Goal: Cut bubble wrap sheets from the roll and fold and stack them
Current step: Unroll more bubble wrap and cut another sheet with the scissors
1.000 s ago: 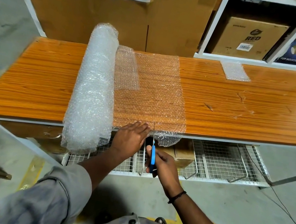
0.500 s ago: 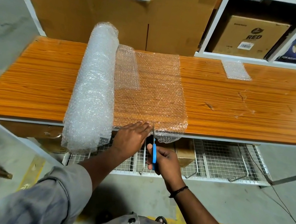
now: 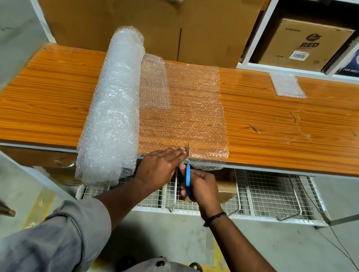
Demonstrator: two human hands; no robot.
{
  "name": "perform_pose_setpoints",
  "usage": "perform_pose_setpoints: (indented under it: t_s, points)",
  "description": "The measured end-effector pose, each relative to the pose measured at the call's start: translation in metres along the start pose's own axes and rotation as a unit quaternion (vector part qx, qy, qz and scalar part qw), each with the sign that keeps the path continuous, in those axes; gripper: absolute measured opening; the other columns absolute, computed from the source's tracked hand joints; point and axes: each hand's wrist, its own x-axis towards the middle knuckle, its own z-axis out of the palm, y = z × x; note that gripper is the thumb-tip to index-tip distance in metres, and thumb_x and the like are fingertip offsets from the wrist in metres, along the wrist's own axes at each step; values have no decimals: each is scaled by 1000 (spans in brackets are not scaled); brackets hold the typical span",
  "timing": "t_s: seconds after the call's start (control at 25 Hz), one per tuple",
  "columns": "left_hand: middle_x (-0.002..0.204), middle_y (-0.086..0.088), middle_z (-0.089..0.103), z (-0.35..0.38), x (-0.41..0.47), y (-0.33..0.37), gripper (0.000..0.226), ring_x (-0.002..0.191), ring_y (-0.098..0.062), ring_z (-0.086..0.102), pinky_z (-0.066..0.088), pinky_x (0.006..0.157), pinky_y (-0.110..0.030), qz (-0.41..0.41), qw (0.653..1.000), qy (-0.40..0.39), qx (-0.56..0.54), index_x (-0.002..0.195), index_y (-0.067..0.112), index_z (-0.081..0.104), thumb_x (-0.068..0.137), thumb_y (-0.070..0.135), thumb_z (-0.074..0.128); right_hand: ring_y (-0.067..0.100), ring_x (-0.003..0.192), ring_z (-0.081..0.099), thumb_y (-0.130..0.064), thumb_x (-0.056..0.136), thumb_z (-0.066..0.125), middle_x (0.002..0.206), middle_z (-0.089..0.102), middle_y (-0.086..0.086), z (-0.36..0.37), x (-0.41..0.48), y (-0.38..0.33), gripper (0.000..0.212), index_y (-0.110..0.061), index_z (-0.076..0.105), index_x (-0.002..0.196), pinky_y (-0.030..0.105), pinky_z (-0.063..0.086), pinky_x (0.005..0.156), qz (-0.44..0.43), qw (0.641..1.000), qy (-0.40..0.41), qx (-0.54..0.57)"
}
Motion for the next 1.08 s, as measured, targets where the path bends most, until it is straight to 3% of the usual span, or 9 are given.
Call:
perform_pose_setpoints:
  t_s: [0.2, 0.52, 0.64, 1.08]
  points:
    - [131, -4, 70, 3, -3, -3, 56, 113, -27, 71, 63, 84, -43, 8, 1000, 4, -20, 131, 15, 69, 77, 11, 84, 19, 44, 54, -33, 94, 75, 60, 64, 15, 1, 6, -2, 34, -5, 75, 76, 15, 36, 38, 10, 1000, 19, -11]
    - [127, 1, 73, -3, 1, -7, 46, 109, -25, 73, 64, 75, -40, 20, 999, 18, -38, 127, 18, 72, 83, 16, 83, 18, 44, 58, -31, 94, 76, 67, 68, 17, 5, 18, -7, 37, 5, 75, 85, 15, 41, 41, 13, 999, 46, -13]
    - [126, 3, 73, -6, -1, -8, 43, 110, -22, 72, 64, 75, -38, 17, 999, 18, -44, 125, 21, 73, 84, 16, 82, 19, 45, 58, -29, 95, 74, 67, 69, 16, 4, 21, -9, 29, -5, 74, 80, 14, 39, 39, 14, 999, 46, -19]
    - [111, -1, 78, -13, -2, -10, 46, 99, -23, 76, 63, 65, -35, 41, 997, 39, -50, 117, 17, 77, 74, 10, 88, 14, 36, 51, -5, 92, 58, 55, 63, 14, 2, 40, -16, 28, -1, 69, 67, 16, 33, 40, 3, 997, 34, -63]
